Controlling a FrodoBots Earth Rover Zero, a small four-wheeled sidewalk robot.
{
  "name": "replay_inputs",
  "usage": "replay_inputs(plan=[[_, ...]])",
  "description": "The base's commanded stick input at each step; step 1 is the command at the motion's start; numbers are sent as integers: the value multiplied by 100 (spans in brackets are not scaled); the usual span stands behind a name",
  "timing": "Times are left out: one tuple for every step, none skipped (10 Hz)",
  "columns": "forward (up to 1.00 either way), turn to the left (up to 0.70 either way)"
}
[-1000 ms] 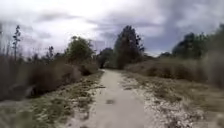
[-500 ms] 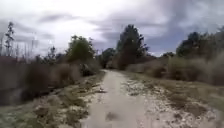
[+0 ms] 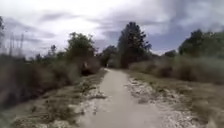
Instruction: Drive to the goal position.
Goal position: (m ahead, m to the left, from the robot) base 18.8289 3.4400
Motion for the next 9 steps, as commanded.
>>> replay_inputs(plan=[[85, 0], [85, 0], [85, 0], [85, 0], [85, 0], [85, 0], [85, 0], [85, 0], [85, 0]])
